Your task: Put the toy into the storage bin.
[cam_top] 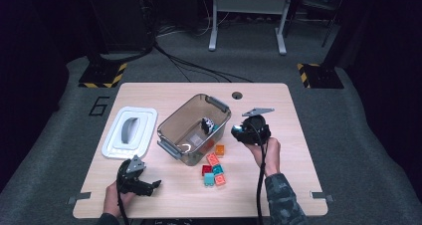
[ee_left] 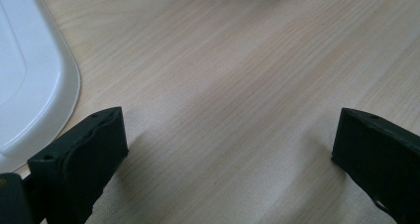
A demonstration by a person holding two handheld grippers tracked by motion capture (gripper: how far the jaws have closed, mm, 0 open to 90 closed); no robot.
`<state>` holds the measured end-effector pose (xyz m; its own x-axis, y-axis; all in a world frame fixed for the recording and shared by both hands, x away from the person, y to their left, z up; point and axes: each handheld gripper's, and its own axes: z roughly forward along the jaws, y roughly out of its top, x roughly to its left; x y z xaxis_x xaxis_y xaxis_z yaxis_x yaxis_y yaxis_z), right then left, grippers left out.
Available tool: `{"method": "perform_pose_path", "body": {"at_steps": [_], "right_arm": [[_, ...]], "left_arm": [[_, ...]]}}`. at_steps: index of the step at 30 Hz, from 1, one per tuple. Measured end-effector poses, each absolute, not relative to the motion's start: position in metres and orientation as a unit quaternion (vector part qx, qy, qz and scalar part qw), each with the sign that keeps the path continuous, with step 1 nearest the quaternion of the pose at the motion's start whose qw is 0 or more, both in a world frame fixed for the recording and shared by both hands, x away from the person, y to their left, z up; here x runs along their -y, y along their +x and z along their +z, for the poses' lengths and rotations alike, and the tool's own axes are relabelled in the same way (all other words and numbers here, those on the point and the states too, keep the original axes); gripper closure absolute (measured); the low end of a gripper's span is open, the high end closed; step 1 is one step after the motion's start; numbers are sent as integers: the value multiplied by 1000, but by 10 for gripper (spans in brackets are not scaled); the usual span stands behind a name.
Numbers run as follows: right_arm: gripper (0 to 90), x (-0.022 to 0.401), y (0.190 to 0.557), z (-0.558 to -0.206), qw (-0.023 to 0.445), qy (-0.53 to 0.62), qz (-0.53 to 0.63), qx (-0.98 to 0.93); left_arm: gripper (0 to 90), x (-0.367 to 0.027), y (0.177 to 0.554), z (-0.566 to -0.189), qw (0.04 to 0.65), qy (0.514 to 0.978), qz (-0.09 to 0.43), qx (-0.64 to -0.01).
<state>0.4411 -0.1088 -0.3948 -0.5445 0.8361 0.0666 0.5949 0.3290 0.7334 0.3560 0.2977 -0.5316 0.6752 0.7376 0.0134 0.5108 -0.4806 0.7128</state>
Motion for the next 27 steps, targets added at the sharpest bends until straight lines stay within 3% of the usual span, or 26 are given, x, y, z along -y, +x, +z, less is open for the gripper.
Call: {"method": "perform_pose_path", "body": {"at_steps": [15,27], "right_arm": [[595,86,460,-352,189,416,377,-805],[595,53,484,-353,170,396,365,-825]], "left_arm": [[4,-298,356,-532,351,845,162,-369],[4,-298,356,-532,351,845,162,-369]]}}
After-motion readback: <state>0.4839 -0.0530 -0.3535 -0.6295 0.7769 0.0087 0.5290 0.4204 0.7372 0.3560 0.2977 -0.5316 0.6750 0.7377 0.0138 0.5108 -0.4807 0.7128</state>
